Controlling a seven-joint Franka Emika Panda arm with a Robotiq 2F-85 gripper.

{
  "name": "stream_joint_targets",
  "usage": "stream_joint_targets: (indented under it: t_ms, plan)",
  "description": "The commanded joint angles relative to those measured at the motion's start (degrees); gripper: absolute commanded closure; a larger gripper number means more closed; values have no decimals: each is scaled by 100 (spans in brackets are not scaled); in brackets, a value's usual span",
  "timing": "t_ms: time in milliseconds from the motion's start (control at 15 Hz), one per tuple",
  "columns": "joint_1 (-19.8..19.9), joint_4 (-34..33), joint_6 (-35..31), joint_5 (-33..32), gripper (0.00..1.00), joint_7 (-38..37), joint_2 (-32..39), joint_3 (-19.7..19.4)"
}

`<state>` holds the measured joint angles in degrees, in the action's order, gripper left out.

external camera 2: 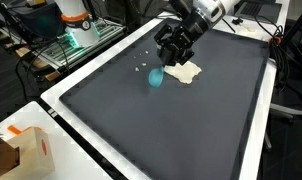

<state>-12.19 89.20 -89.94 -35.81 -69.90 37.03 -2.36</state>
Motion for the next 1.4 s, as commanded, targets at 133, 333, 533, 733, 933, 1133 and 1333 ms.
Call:
stream_joint_targets:
  t_ms: [133, 333, 533, 733, 933, 1133, 1333]
  plan:
    - [-111, -284, 64, -36, 81, -178, 428, -85]
    - [-103, -387, 121, 78, 81, -42, 558, -43]
    - [-125, -450, 83, 128, 81, 82, 625, 6]
    - [-184, -486, 92, 110, 81, 145, 650, 17]
    - [-237, -528, 79, 111, 81, 203, 674, 34]
    - [-291, -582, 69, 107, 81, 302, 701, 49]
    - [-325, -692, 58, 114, 81, 411, 735, 66]
